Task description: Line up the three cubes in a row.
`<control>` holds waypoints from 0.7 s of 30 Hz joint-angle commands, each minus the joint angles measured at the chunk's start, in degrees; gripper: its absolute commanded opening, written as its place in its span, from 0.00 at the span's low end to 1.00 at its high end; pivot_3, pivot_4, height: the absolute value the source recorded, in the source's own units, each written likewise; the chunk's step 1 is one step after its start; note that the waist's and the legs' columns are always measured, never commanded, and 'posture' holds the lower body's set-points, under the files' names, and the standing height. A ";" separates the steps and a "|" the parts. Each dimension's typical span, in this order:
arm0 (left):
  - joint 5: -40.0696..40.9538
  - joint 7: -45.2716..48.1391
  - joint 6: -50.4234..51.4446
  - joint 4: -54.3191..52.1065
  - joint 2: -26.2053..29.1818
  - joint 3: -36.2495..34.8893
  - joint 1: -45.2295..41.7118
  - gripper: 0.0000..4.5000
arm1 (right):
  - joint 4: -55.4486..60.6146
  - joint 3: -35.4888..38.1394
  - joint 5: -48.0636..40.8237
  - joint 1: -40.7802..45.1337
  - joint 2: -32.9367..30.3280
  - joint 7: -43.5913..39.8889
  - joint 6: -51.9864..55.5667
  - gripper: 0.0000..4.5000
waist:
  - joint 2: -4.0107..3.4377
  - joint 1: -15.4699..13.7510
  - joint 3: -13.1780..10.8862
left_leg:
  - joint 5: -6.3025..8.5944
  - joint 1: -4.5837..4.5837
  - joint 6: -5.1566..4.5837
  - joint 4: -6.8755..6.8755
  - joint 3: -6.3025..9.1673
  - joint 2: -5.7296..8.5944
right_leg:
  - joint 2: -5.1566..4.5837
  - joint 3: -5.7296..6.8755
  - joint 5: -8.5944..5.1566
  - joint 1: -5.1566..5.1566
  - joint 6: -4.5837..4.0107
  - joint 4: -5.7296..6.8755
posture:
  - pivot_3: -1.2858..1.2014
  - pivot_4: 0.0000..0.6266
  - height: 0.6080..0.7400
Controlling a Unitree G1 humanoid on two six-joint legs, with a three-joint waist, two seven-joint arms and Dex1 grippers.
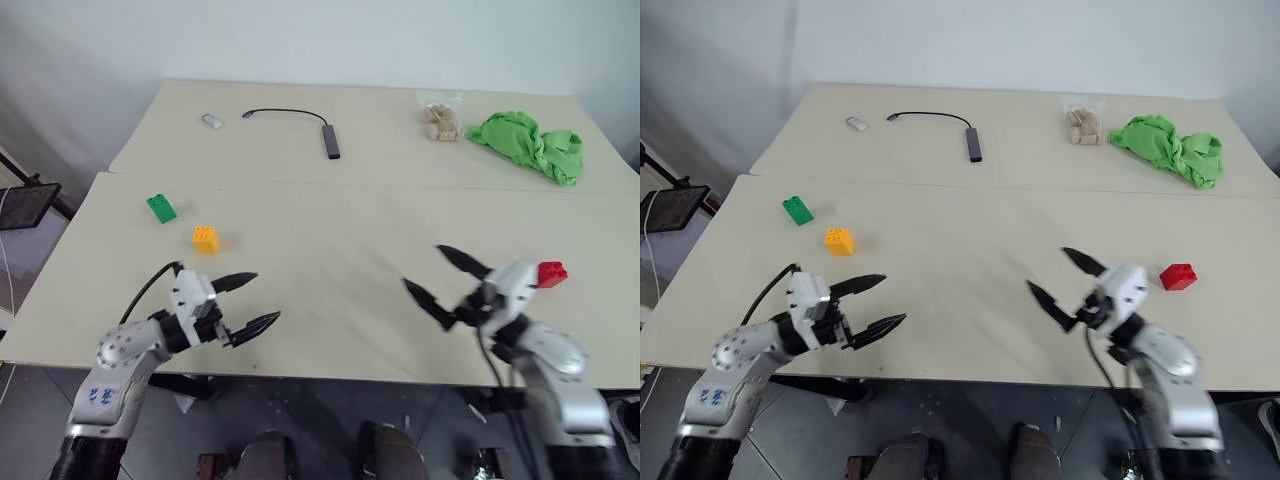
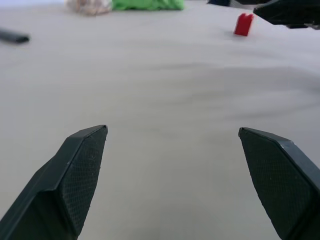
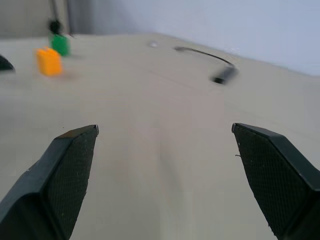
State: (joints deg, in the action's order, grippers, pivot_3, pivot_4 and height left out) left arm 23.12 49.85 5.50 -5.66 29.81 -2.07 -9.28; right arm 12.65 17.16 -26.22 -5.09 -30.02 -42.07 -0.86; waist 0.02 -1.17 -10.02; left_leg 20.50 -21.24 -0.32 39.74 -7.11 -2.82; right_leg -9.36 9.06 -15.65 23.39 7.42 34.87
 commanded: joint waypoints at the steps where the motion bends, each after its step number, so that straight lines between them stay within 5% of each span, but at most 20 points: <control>1: -2.97 1.16 -2.29 3.85 -2.68 4.14 -5.30 0.99 | -0.46 10.17 -2.64 -7.67 -0.33 2.12 0.38 1.00 | -0.01 -0.22 0.00 | 0.00 0.00 0.01 -0.02 -0.04 0.00 | 0.01 0.00 0.00 0.01 0.00 0.00 | 0.52 0.24 1.00; 10: -4.10 3.87 0.42 6.05 -4.62 8.64 -9.74 0.99 | -9.84 17.76 -0.86 -10.66 0.59 5.62 -4.45 1.00 | -0.03 1.76 0.02 | -0.02 0.10 0.02 -0.07 -0.18 -0.04 | 0.06 -0.14 -0.01 0.02 -0.01 -0.07 | 0.52 0.24 1.00; 21: -3.43 4.71 6.08 1.60 -3.07 8.59 -7.53 0.99 | -30.43 8.06 5.27 15.65 -10.54 9.45 12.38 1.00 | -0.11 1.22 0.02 | -0.06 0.05 -0.05 0.08 -0.06 -0.03 | 0.04 -0.21 -0.01 0.05 -0.01 0.07 | 0.52 0.24 1.00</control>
State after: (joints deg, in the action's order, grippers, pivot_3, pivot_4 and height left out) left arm 19.30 54.63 12.10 -1.99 26.71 7.18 -16.80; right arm -15.46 25.97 -22.17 9.90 -39.39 -32.74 10.33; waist -0.09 0.04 -9.99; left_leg 20.43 -21.23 -0.37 39.83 -7.23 -2.85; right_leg -9.33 8.88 -15.66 23.45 7.40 34.94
